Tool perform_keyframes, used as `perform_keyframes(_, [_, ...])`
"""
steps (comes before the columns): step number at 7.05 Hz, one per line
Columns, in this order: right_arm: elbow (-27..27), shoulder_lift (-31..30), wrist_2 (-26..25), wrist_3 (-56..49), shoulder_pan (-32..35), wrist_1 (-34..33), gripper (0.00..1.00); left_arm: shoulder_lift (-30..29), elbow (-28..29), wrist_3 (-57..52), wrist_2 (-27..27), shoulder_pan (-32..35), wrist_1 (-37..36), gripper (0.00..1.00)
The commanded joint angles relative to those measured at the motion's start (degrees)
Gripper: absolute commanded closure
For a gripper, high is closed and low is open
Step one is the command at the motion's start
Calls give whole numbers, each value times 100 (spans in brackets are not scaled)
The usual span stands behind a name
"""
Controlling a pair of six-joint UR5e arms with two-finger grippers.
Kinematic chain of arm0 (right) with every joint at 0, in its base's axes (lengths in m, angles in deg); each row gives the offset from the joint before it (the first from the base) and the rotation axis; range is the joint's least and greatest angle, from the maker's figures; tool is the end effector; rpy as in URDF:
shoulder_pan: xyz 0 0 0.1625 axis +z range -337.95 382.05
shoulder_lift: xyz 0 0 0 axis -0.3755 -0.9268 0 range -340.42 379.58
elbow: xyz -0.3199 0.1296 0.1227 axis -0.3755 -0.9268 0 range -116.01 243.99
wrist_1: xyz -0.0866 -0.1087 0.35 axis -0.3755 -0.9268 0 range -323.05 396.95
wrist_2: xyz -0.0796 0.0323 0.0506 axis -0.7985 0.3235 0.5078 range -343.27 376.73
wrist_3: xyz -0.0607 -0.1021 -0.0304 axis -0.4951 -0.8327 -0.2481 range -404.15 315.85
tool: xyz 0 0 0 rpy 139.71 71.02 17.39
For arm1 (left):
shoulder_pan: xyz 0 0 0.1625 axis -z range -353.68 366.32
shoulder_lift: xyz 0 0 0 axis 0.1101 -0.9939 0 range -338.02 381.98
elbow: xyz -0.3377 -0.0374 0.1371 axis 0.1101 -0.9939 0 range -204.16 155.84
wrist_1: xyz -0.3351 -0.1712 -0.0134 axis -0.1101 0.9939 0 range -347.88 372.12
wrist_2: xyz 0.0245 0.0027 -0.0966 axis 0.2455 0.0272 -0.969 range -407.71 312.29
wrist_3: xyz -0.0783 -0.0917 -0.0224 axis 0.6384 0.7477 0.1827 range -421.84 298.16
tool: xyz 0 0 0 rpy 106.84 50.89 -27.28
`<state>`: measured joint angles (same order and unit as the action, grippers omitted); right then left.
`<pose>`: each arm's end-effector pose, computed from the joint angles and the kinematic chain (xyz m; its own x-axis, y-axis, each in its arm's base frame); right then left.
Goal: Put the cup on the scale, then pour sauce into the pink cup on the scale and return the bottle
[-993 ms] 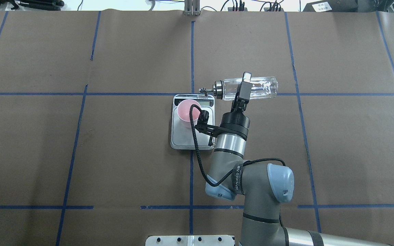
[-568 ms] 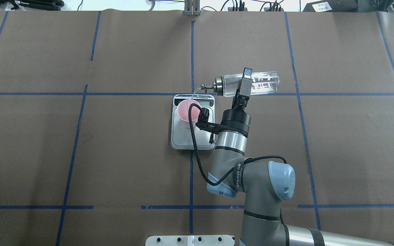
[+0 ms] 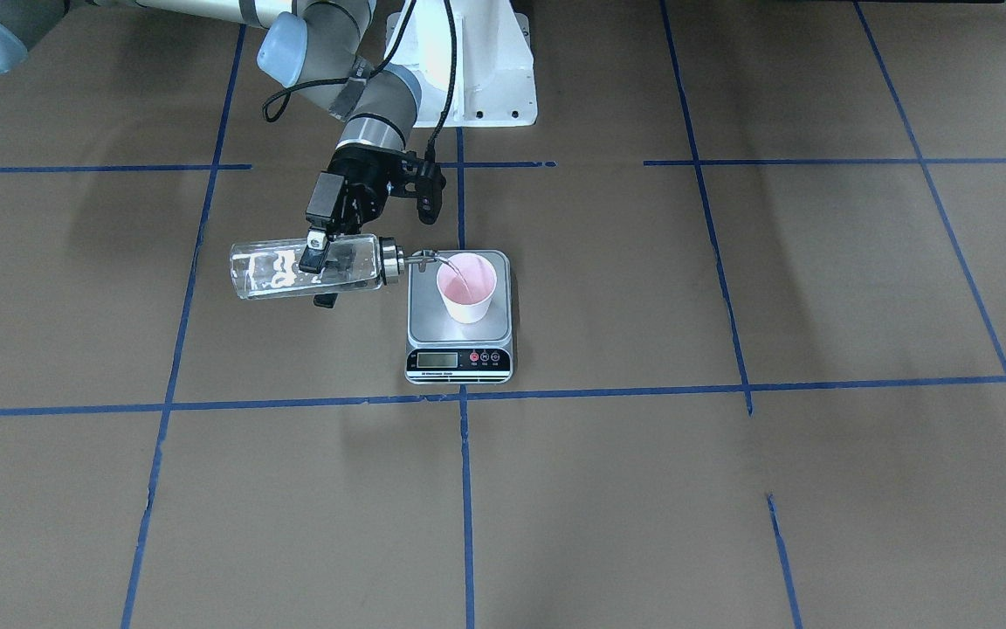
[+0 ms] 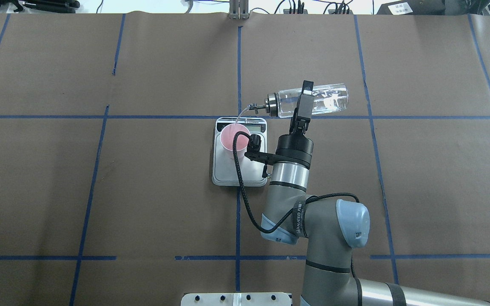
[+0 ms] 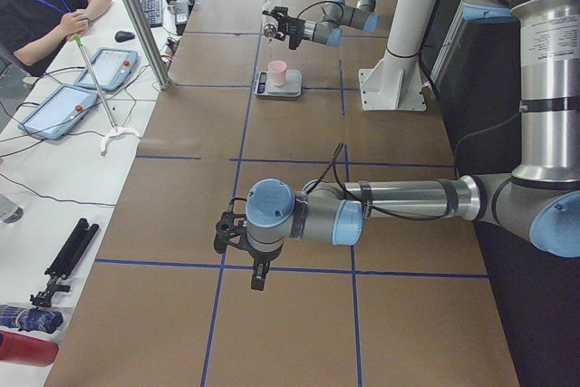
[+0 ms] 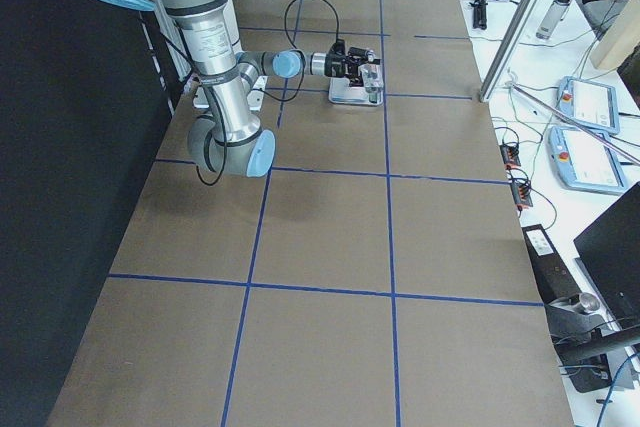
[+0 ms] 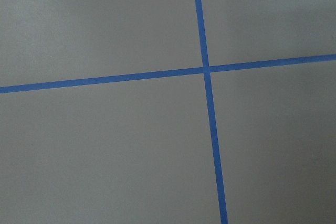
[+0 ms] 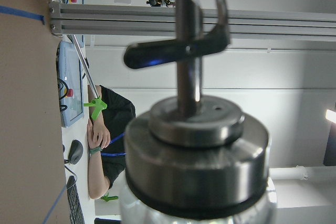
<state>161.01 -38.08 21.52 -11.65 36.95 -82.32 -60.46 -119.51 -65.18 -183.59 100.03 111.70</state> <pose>-0.4835 -0.3929 0.2412 0.6716 0.1059 -0.7333 0.7002 0.2327 0.6750 -0.0719 -0.4097 0.6112 0.7032 0.1044 -0.7033 0.0233 0.9852 0.1695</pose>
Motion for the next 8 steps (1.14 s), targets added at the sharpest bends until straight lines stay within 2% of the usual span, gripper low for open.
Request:
perform_keyframes(1, [1,-18,-100,2,-4,0,100,0,7,0,0,-2,0,0])
perform_keyframes(8, [1,-44,-197,2,-4,9,100,0,-2,0,0,7,0,0])
